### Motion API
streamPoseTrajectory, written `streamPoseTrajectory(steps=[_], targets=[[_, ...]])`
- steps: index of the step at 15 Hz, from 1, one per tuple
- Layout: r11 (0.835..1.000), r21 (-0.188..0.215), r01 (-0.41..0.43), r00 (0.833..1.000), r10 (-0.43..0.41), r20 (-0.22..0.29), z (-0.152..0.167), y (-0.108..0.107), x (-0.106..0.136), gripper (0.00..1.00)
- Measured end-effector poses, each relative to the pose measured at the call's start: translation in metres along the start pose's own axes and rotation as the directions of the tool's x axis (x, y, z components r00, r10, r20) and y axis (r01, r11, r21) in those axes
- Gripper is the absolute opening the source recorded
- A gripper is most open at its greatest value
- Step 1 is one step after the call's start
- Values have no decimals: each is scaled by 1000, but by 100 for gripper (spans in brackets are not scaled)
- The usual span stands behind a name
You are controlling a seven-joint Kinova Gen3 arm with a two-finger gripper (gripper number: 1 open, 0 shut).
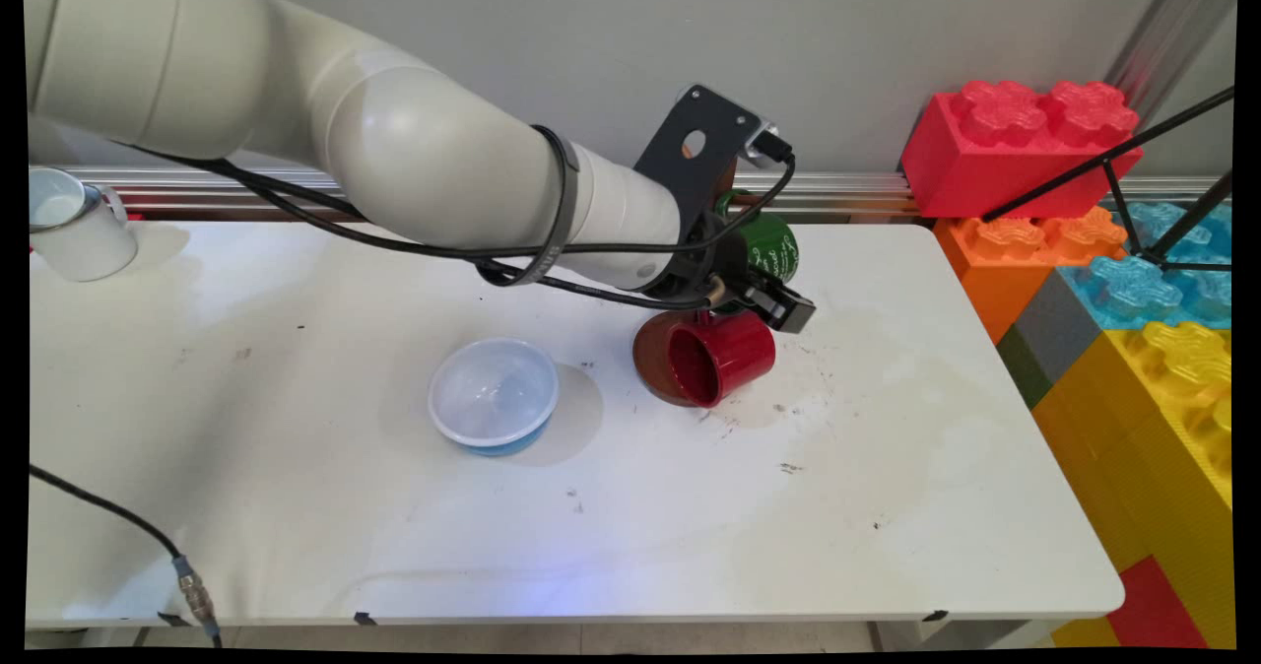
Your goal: Pick up the green mug from the rack, then place the picked object on the table
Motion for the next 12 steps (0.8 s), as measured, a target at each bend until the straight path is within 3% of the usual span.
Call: streamPoseTrajectory(steps=[12], targets=[[1000,18,12,1000,-13,15,-10,-7,-10,0]])
